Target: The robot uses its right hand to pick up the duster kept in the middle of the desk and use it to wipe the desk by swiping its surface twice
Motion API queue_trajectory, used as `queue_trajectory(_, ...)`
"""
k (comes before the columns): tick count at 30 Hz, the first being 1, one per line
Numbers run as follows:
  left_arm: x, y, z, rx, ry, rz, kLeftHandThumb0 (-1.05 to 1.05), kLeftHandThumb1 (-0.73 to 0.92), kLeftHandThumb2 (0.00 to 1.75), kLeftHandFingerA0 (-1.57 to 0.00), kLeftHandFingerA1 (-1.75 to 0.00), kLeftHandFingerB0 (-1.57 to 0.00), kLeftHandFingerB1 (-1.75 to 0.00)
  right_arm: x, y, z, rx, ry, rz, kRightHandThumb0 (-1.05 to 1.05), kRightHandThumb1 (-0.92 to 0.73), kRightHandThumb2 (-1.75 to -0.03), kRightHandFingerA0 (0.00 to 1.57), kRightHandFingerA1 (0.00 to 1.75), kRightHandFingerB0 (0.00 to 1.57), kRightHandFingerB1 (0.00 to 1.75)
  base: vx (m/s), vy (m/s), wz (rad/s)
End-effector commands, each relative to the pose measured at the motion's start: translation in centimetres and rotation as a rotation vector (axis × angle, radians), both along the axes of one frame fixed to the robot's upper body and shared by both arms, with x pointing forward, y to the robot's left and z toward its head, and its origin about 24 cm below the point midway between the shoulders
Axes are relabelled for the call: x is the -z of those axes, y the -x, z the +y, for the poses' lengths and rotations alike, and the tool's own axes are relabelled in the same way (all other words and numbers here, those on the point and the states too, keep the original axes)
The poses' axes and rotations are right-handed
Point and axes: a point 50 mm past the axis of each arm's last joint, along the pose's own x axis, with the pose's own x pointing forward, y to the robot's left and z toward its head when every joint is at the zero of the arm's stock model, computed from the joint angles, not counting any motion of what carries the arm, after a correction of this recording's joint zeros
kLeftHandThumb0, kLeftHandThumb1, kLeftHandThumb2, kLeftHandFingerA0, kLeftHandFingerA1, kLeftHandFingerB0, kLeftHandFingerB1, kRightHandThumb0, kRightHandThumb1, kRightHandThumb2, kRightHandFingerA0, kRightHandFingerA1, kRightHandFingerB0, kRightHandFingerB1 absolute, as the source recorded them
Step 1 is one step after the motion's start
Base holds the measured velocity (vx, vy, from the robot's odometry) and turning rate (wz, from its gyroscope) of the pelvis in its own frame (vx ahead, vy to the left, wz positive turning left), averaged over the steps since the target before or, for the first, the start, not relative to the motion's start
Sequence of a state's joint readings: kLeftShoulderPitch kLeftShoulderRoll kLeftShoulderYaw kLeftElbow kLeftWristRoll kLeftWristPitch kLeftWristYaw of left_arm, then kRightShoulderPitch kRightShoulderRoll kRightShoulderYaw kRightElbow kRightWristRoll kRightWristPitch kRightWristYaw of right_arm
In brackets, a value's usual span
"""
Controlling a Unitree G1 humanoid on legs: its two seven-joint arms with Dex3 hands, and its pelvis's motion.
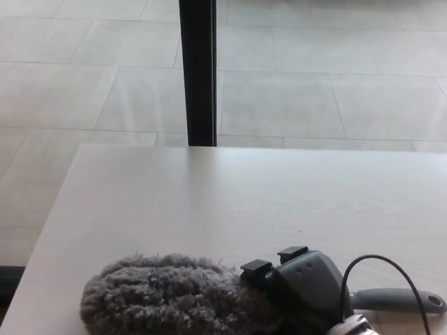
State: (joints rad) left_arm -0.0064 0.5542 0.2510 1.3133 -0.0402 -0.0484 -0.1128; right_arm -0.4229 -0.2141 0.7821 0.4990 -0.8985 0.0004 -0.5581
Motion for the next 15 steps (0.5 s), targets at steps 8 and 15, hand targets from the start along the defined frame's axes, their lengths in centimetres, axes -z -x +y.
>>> queue_trajectory(8, 0.0, 0.0, -0.1, 0.004, -0.006, -0.013, -0.42, 0.69, 0.60, -0.74, -0.68, -0.65, -0.56, -1.7, -5.5, -6.2, 0.304, 0.130, 0.018, -0.30, -0.53, -0.60, 0.95, 1.67, 0.89, 0.66, 0.00, 0.000, 0.00)
queue_trajectory(15, 0.2, 0.6, -0.1, 0.007, -0.006, 0.007, -0.41, 0.71, 0.61, -0.70, -0.64, -0.59, -0.54, -1.5, -6.1, -15.8, 0.676, 0.232, 0.087, -0.33, -0.51, -0.59, 0.95, 1.56, 0.84, 0.72, 0.00, 0.000, 0.00)
